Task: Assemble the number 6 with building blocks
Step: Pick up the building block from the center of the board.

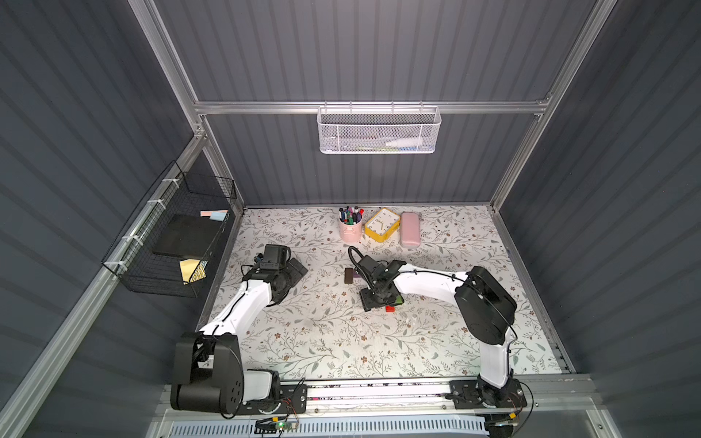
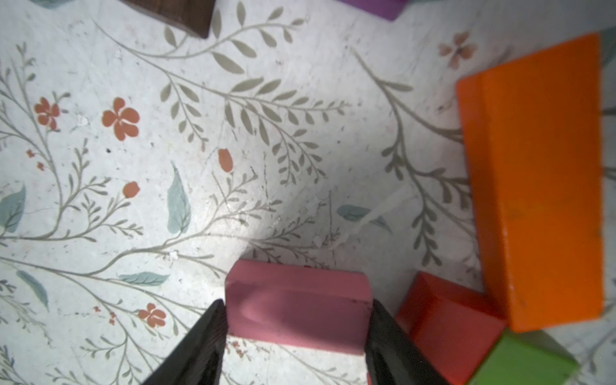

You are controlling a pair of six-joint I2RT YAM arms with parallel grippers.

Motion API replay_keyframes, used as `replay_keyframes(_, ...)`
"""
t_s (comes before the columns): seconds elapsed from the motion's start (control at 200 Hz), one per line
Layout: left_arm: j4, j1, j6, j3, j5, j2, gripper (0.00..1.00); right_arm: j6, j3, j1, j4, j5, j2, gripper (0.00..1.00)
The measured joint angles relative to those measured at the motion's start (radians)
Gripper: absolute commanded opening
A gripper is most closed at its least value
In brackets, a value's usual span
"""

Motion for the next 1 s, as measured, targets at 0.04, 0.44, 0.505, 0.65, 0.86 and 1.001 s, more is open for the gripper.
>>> replay_keyframes(0.04,0.000,0.002,0.000,0.000,0.002,0.000,1.00,-0.005,0.003,0.002,-0.005,0.008,0.000,0.59)
replay_keyframes(0.44,0.016,0.019,0.004,-0.017,0.026,-0.003,0.99,-0.192,0.055,0.083,-0.045,0.139,-0.051,0.62)
replay_keyframes(0.505,0.022,0.021,0.004,-0.018,0.034,-0.003,0.99,-0.229,0.057,0.093,-0.043,0.152,-0.076,0.63)
replay_keyframes(0.65,0.031,0.026,0.006,-0.029,0.046,-0.003,0.99,-0.310,0.073,0.093,-0.029,0.154,-0.099,0.60)
replay_keyframes(0.86,0.054,0.037,0.006,-0.032,0.071,-0.003,0.99,-0.393,0.143,0.093,-0.029,0.152,-0.066,0.53)
replay_keyframes(1.001,0.069,0.048,0.007,-0.032,0.092,-0.003,0.99,-0.451,0.171,0.098,-0.013,0.146,-0.048,0.54)
